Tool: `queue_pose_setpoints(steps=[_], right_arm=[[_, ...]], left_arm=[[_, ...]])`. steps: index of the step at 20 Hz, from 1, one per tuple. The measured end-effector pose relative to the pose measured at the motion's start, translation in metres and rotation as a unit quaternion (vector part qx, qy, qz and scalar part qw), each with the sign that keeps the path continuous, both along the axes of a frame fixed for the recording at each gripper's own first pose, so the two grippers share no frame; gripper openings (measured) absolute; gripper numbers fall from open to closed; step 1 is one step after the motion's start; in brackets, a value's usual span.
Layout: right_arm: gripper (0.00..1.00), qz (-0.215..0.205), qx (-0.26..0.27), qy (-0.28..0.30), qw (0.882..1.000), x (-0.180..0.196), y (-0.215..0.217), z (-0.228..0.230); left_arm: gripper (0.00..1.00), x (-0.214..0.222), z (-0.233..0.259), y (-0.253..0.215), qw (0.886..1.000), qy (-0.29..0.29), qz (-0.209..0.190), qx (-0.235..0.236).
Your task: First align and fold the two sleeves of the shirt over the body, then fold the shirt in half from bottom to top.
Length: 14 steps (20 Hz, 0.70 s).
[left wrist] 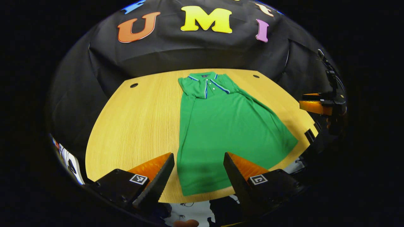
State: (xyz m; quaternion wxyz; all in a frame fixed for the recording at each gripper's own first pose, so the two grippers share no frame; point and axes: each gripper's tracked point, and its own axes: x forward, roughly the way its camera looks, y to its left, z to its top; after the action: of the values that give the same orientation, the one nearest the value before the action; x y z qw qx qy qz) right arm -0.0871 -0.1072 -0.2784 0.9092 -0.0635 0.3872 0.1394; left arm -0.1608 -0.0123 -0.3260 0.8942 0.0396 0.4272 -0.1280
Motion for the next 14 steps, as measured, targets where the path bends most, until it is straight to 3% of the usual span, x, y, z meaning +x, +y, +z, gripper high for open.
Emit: queue_pose_setpoints(steps=[7, 14], right_arm=[[0.95, 0.019, -0.033, 0.092, 0.995, -0.067, -0.010, -0.061], [0.96, 0.031, -0.051, 0.115, 0.992, -0.068, -0.009, -0.086]], left_arm=[[1.00, -0.053, -0.045, 0.019, 0.997, 0.078, 0.002, 0.006], [1.00, -0.066, -0.066, 0.013, 0.993, 0.120, 0.007, 0.003]])
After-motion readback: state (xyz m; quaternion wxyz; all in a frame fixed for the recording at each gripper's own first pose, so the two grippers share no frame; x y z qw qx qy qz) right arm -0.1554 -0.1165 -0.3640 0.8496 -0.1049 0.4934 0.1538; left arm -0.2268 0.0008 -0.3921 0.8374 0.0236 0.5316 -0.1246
